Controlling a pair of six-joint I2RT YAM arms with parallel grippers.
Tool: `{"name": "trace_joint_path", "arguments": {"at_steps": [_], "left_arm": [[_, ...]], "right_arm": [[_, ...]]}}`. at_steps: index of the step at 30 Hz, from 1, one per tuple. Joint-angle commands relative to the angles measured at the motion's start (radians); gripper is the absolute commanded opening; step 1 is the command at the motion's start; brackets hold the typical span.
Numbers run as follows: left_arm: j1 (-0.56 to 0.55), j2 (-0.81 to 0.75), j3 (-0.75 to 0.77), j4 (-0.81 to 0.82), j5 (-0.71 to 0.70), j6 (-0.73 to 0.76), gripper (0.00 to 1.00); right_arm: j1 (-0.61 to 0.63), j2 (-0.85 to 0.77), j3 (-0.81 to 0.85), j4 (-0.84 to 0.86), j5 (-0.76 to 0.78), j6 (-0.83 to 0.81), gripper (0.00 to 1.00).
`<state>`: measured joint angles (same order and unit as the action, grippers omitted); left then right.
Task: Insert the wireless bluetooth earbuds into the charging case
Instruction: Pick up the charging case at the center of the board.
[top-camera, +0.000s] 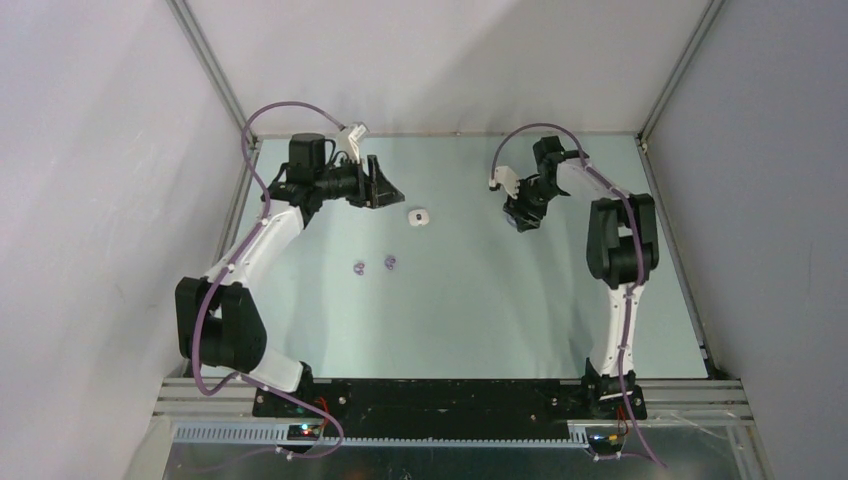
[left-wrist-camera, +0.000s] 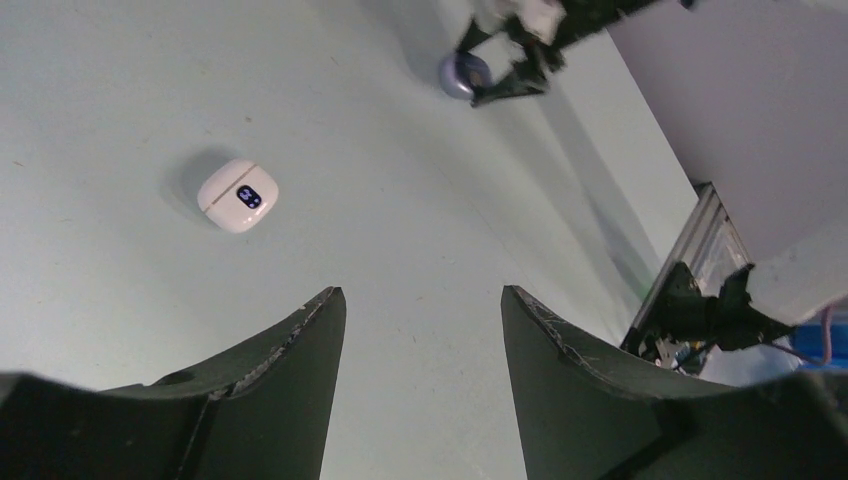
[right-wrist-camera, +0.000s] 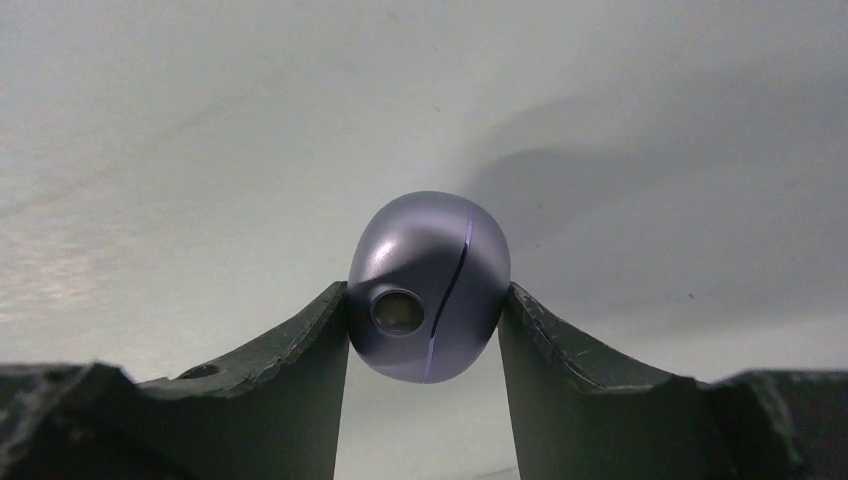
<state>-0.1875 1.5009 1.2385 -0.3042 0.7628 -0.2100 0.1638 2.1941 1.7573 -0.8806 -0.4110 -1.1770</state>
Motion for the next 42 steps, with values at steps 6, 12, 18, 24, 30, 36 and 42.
{"name": "trace_joint_path", "arguments": {"at_steps": [6,12,18,24,30,36,42], "left_arm": [[-0.092,-0.015,0.100,0.233,-0.056,-0.003,0.66],[-0.195,-0.024,0.177,0.189,-0.052,0.136,0.65],[-0.226,-0.039,0.184,0.203,-0.056,0.171,0.66],[-0.229,-0.020,0.193,0.228,-0.038,0.141,0.65],[-0.228,-0.008,0.200,0.268,-0.023,0.102,0.63],[-0.213,-0.003,0.210,0.294,0.101,0.095,0.67],[-0.181,0.021,0.217,0.351,0.138,0.006,0.63]], "right_arm": [[0.183,-0.598,-0.346,0.601,-0.197,0.174,0.31],[0.308,-0.714,-0.423,0.849,-0.119,0.209,0.29],[0.364,-0.733,-0.432,0.970,-0.087,0.201,0.29],[0.406,-0.728,-0.431,0.993,-0.071,0.159,0.28],[0.422,-0.732,-0.435,0.984,-0.071,0.122,0.28],[0.424,-0.737,-0.449,0.983,-0.065,0.108,0.28],[0.424,-0.741,-0.459,0.986,-0.072,0.103,0.28]]}}
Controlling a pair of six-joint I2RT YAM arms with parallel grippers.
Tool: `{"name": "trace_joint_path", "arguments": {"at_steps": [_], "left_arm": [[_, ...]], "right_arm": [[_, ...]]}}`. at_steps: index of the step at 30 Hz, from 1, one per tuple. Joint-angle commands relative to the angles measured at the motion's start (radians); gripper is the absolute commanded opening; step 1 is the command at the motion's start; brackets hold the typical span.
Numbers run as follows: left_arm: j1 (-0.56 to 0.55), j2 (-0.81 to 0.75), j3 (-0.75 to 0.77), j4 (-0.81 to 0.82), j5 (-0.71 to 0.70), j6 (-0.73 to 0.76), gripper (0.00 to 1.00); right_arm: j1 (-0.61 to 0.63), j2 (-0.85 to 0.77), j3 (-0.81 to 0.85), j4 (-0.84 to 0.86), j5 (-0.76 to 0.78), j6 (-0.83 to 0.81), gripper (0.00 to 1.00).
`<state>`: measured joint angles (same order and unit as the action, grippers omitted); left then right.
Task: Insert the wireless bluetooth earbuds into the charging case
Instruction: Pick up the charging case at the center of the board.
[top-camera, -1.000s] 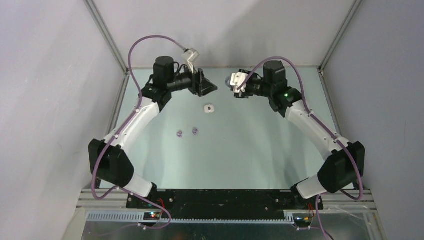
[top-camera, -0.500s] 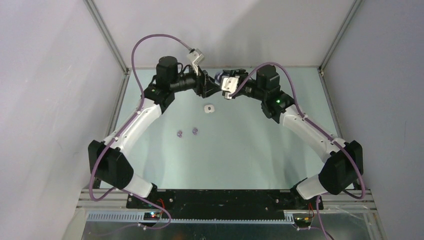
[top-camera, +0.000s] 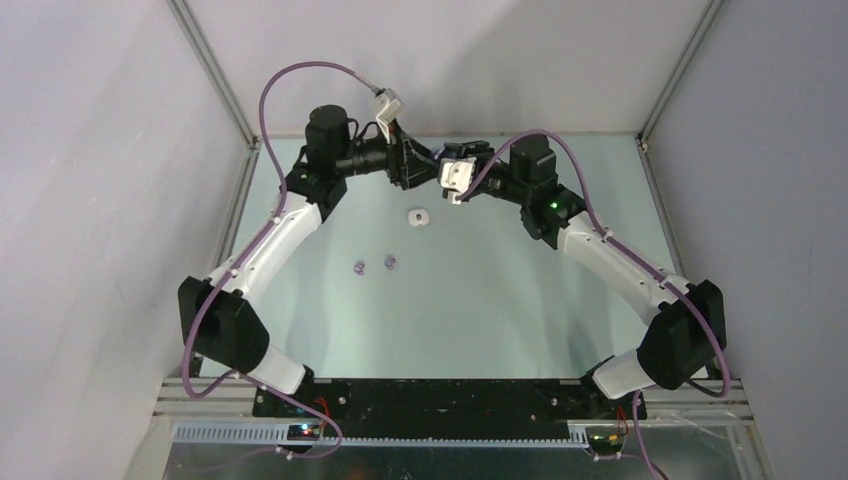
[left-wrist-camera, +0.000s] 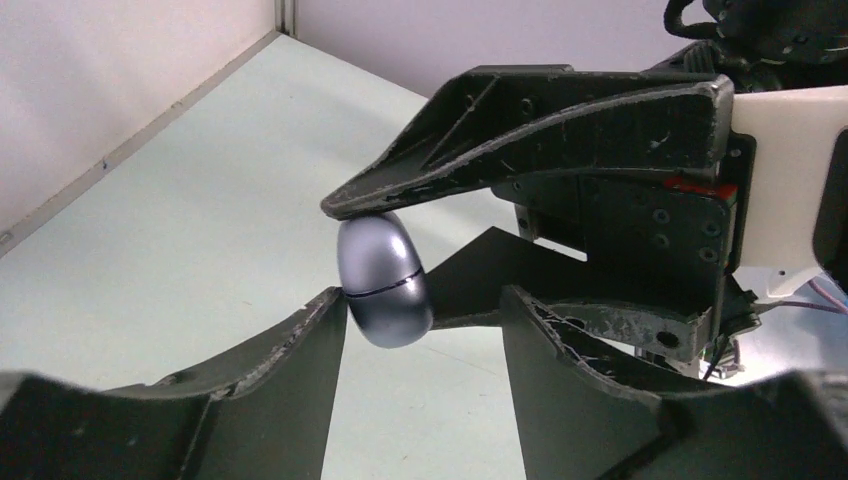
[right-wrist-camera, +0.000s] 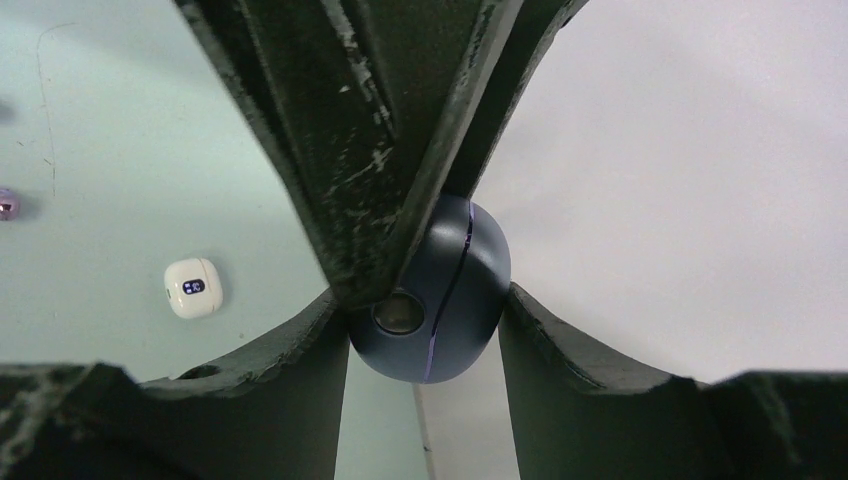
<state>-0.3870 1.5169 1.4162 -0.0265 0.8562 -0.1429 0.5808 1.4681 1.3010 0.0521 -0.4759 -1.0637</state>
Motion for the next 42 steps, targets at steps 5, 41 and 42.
{"name": "trace_joint_path", "arguments": {"at_steps": [5,41,42], "left_arm": [[0.017,0.006,0.027,0.057,-0.010,-0.060,0.54],[0.076,-0.084,-0.218,0.357,0.312,0.249,0.00],[0.076,-0.089,-0.239,0.386,0.317,0.225,0.00]], "right_arm": [[0.011,-0.017,-0.003,0.073,-0.004,0.003,0.28],[-0.192,0.203,0.619,-1.035,-0.617,0.331,0.67],[-0.184,0.207,0.612,-1.009,-0.608,0.333,0.68]]}}
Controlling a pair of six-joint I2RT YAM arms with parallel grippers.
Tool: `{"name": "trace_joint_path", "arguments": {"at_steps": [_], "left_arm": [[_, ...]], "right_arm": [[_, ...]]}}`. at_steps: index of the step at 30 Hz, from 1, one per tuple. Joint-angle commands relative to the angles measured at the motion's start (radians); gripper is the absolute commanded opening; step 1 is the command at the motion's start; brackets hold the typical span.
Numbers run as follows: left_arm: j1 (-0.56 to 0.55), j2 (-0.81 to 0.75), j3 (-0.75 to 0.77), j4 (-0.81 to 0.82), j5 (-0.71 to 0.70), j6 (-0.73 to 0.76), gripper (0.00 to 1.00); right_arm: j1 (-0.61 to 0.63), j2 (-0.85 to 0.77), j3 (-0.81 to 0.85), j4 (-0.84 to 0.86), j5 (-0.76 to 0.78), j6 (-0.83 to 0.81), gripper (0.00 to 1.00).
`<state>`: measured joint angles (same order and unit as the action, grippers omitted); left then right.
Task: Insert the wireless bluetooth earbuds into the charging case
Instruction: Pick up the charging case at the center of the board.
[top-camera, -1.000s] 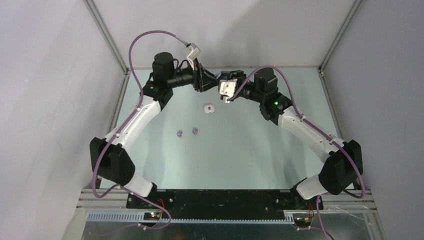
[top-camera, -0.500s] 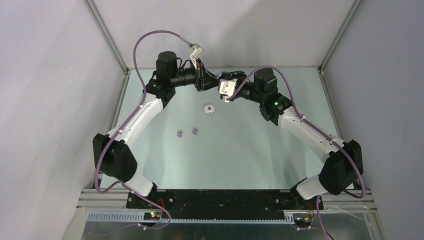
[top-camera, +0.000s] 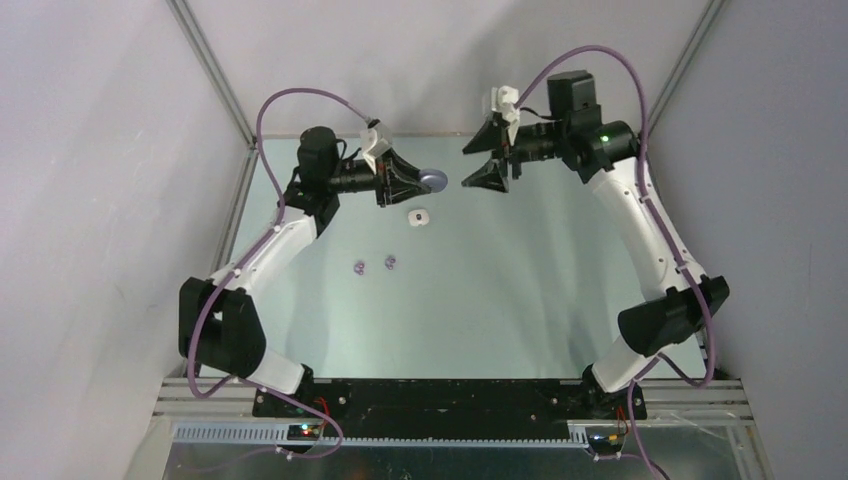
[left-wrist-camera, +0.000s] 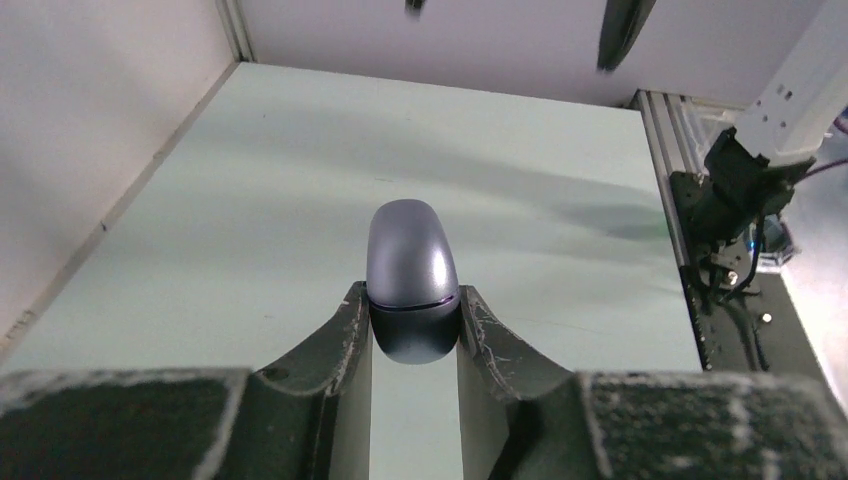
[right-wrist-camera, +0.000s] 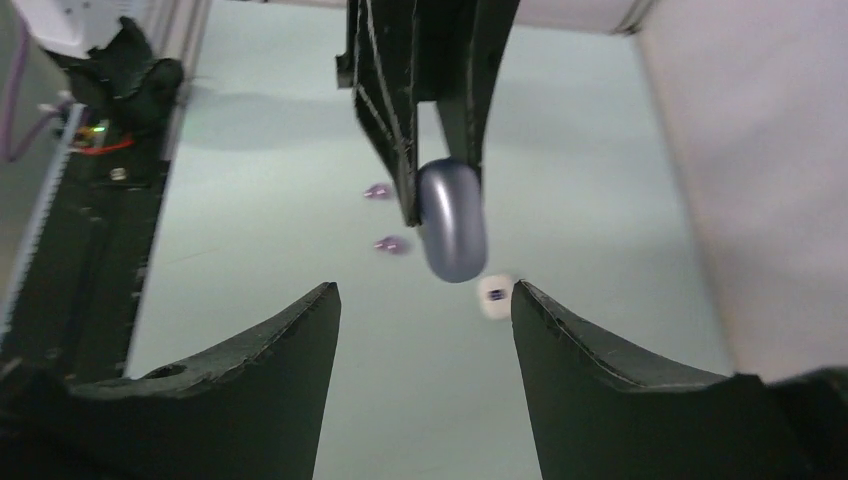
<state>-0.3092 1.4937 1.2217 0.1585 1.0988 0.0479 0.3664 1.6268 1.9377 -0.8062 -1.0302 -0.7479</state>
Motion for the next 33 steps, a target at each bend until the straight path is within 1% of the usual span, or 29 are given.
{"name": "trace_joint_path", "arguments": {"at_steps": [1,4,8,16,27,29,30,31,32,33], "left_arm": [[-0.002,-0.068,-0.053,0.255,0.082,0.022,0.00],[-0.001,-0.072,-0.067,0.266,0.094,0.015,0.00],[-0.001,-0.079,-0.070,0.260,0.100,0.024,0.00],[-0.001,-0.083,-0.069,0.257,0.098,0.027,0.00],[-0.003,-0.075,-0.065,0.254,0.102,0.009,0.00],[-0.003,-0.071,-0.062,0.256,0.100,0.005,0.00],[-0.003,-0.069,-0.060,0.257,0.099,0.003,0.00],[-0.003,-0.068,-0.059,0.256,0.096,0.001,0.00],[-0.002,-0.067,-0.059,0.256,0.093,-0.001,0.00],[-0.003,-0.067,-0.058,0.255,0.085,-0.003,0.00]], "right_arm": [[0.047,0.052,-0.029,-0.139,-0.039,0.017,0.68],[0.079,0.088,-0.009,-0.103,-0.022,0.044,0.67],[0.116,0.124,0.025,-0.092,0.007,0.055,0.64],[0.128,0.138,0.030,-0.016,0.044,0.115,0.59],[0.127,0.147,-0.007,0.093,0.087,0.148,0.61],[0.126,0.157,-0.004,0.089,0.073,0.149,0.56],[0.125,0.161,0.003,0.086,0.061,0.151,0.49],[0.123,0.163,0.006,0.081,0.054,0.153,0.46],[0.123,0.163,0.010,0.077,0.044,0.150,0.39],[0.122,0.163,0.016,0.063,0.039,0.145,0.36]]}}
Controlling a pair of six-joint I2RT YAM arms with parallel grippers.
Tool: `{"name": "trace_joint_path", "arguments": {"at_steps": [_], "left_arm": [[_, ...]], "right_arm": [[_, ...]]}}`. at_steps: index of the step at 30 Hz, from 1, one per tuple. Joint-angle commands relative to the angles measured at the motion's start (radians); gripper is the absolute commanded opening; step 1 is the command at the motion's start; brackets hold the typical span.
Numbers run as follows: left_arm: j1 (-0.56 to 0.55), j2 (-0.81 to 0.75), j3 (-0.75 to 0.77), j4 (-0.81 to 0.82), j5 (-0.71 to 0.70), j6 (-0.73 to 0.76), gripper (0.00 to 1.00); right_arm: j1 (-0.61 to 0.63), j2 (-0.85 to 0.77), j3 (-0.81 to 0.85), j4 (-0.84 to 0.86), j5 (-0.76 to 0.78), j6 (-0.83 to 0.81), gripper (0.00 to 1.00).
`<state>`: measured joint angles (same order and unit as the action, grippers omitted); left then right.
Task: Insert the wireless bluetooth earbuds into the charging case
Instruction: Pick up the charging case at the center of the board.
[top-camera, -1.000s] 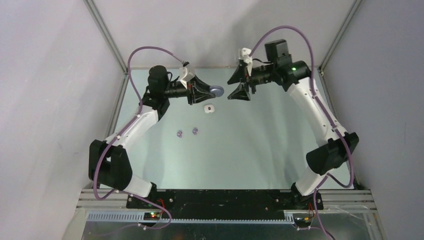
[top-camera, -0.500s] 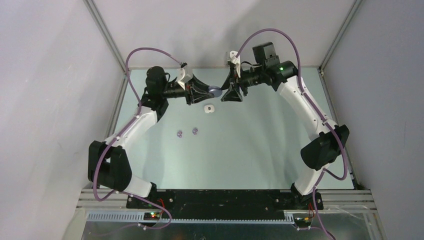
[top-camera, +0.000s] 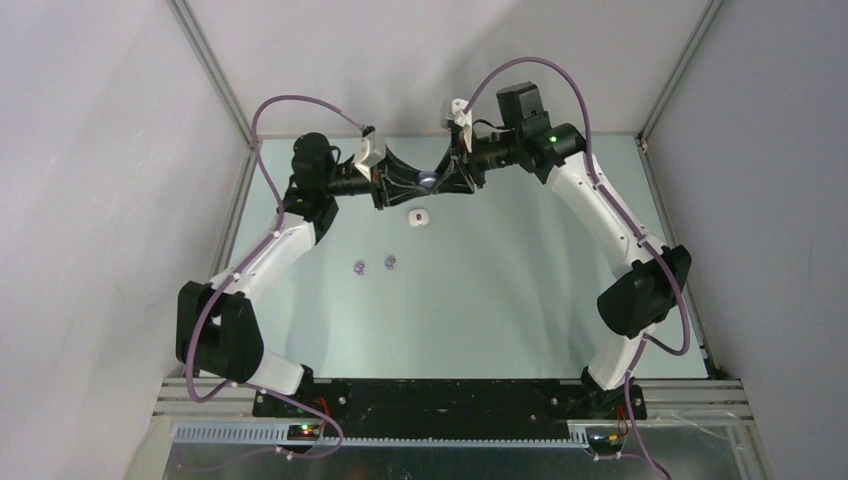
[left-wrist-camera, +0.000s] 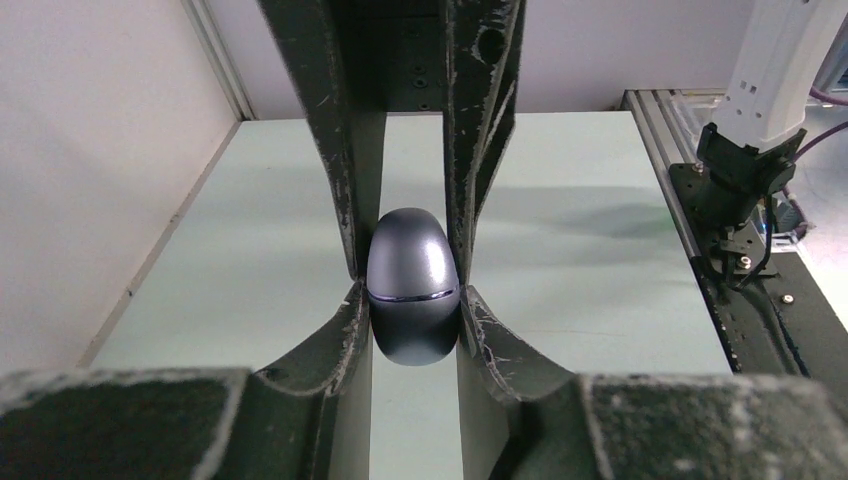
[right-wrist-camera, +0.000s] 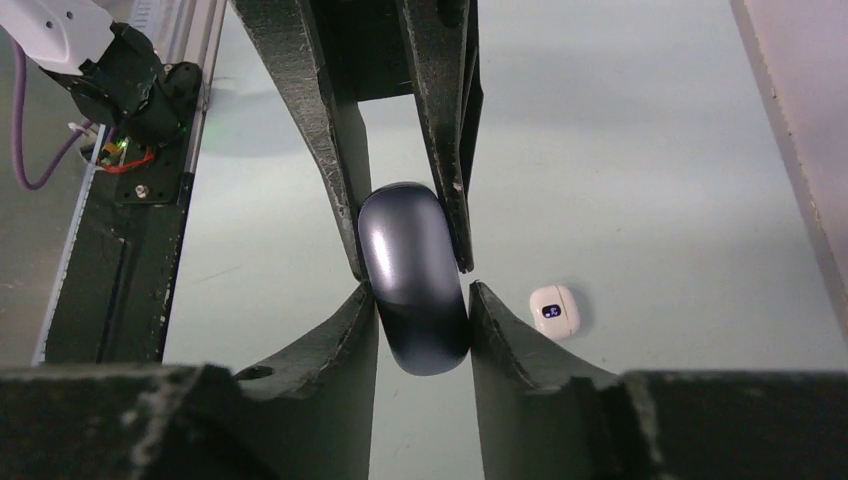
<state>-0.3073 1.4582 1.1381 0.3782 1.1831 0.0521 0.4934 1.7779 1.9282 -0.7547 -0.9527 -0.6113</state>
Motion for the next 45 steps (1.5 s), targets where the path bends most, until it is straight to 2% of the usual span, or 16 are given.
{"name": "trace_joint_path", "arguments": {"at_steps": [1,4,7,11,17,24,36,45], "left_arm": [[-0.005,-0.033,0.027,0.027,-0.009,-0.007,0.02],[-0.005,-0.028,0.044,-0.080,-0.079,0.016,0.26],[-0.014,-0.017,0.085,-0.221,-0.107,0.134,0.35],[-0.023,-0.004,0.097,-0.287,-0.137,0.177,0.38],[-0.037,0.011,0.103,-0.285,-0.138,0.178,0.42],[-0.041,0.017,0.101,-0.276,-0.132,0.172,0.51],[-0.041,0.031,0.072,-0.152,-0.115,0.060,0.54],[-0.041,0.048,0.078,-0.143,-0.105,0.042,0.55]], "right_arm": [[-0.007,0.010,0.030,0.003,-0.041,-0.007,0.30],[-0.004,0.009,0.069,-0.073,-0.014,-0.064,0.24],[0.011,0.000,0.092,-0.148,0.049,-0.170,0.22],[0.044,-0.020,0.092,-0.184,0.142,-0.255,0.20],[0.048,-0.029,0.091,-0.169,0.182,-0.243,0.18],[0.031,-0.032,0.091,-0.128,0.165,-0.176,0.17],[0.025,-0.036,0.091,-0.115,0.140,-0.143,0.16],[0.019,-0.043,0.093,-0.101,0.127,-0.131,0.16]]}}
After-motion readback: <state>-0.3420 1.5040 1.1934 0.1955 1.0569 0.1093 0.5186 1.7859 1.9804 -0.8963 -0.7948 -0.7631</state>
